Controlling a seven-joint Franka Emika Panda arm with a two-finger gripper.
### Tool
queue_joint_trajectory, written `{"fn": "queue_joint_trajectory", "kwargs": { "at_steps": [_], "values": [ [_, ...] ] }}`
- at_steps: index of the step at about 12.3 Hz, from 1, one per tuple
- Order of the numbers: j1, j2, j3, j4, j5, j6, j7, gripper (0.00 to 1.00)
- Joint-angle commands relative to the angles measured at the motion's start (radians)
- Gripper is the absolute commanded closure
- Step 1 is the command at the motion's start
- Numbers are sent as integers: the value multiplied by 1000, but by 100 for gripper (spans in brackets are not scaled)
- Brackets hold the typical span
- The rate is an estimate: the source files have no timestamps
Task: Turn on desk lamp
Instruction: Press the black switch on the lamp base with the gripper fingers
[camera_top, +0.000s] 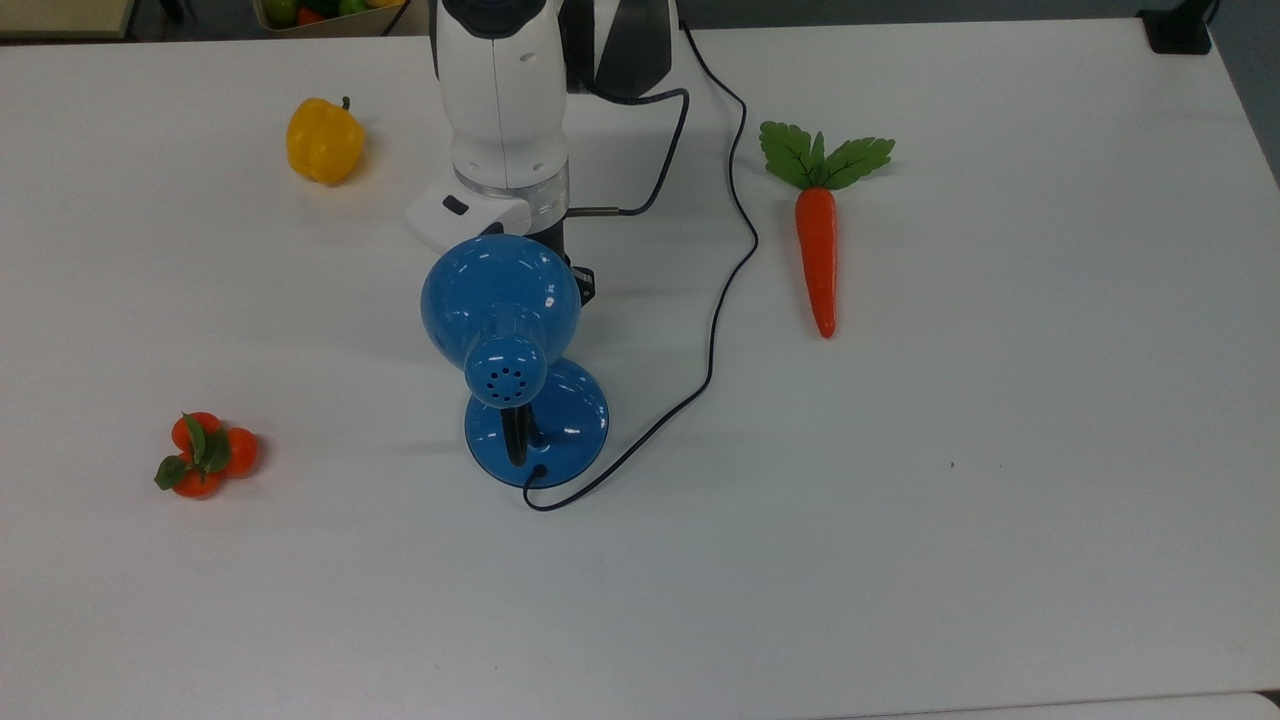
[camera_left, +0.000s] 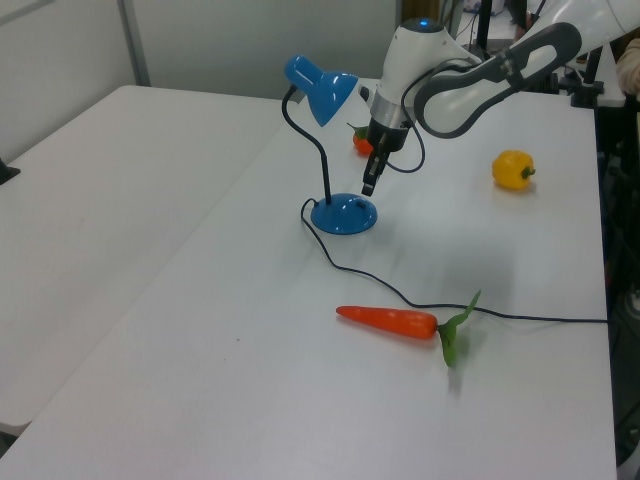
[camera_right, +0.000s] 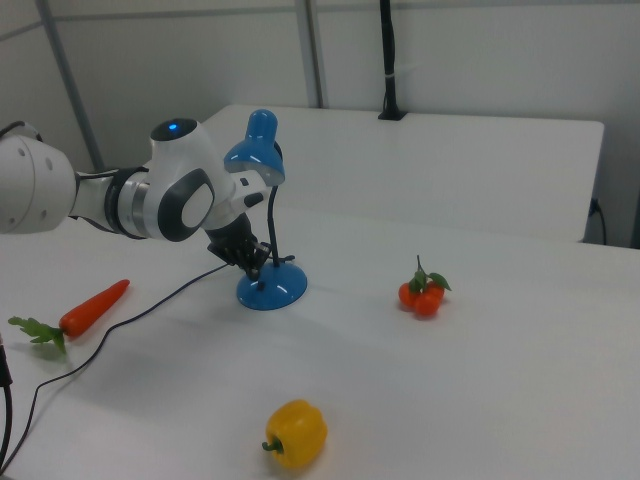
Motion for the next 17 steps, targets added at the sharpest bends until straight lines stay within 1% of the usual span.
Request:
{"fn": "queue_joint_trajectory", "kwargs": {
  "at_steps": [1, 4, 7, 13, 15, 17],
  "values": [
    [11, 29, -5, -1, 3, 80, 26, 100],
    [8, 34, -5, -1, 3, 83, 26, 100],
    [9, 54, -5, 0, 2, 120, 28, 100],
    [8, 74, -5, 5, -6, 127, 28, 100],
    [8, 77, -5, 5, -6, 164, 26, 100],
    [6, 83, -5, 5, -6, 169, 26, 100]
  ]
}}
